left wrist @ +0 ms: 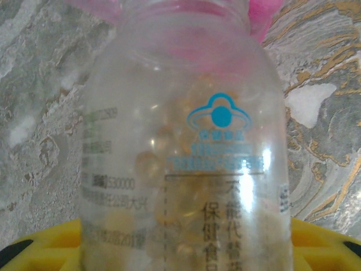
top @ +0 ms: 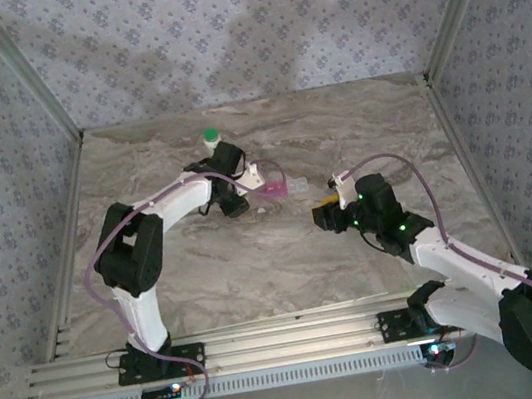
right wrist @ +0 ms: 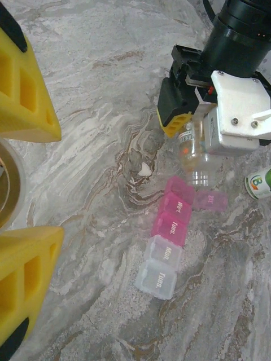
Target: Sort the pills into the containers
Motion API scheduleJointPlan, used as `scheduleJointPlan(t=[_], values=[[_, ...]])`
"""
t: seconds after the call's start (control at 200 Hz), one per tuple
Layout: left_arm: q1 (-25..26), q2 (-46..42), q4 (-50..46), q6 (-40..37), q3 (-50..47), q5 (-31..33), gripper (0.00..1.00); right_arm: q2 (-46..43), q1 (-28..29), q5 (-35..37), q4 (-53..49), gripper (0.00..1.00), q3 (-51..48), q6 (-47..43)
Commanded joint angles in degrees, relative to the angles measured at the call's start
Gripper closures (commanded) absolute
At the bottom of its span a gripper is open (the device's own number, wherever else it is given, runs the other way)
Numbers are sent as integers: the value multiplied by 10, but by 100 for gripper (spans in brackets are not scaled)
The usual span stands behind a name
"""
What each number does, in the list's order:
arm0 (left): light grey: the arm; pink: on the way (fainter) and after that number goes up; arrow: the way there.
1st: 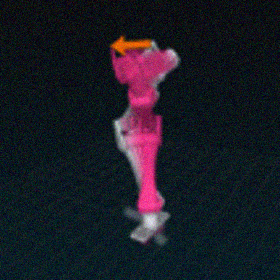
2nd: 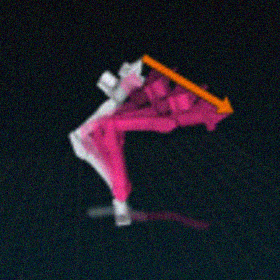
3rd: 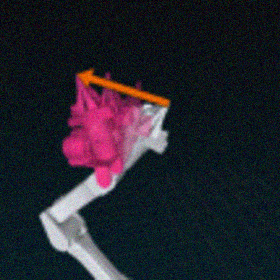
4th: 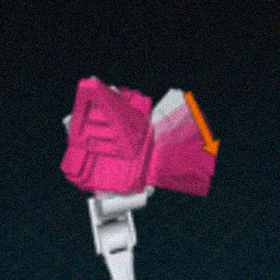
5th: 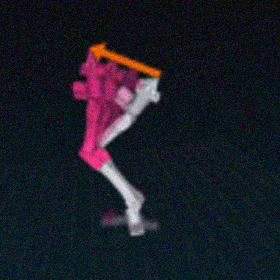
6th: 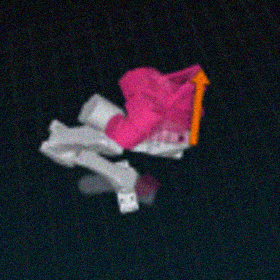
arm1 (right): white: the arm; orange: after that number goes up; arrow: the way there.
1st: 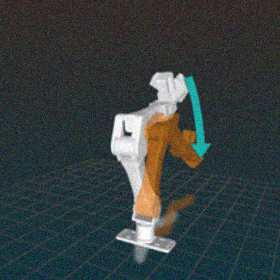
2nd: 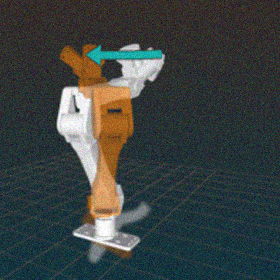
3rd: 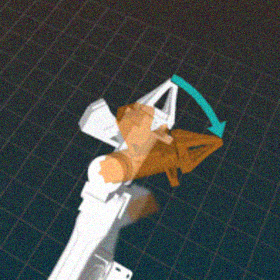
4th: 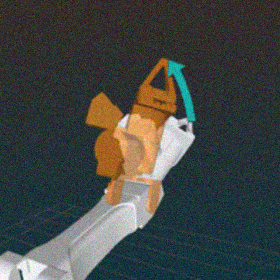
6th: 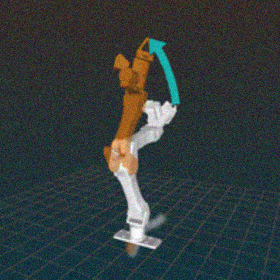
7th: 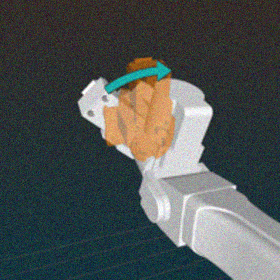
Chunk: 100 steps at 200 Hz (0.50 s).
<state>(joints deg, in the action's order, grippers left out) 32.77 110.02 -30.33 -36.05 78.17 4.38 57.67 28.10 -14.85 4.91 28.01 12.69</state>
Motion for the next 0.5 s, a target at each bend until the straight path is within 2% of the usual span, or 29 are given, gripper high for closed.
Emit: scheduleJointPlan(t=[0.0,0.495], values=[[3,10,-29,-16,24,6,100,4,-1,-10,2,100,16,8],[4,35,-82,-42,73,27,100,4,-2,-11,0,100,16,9]])
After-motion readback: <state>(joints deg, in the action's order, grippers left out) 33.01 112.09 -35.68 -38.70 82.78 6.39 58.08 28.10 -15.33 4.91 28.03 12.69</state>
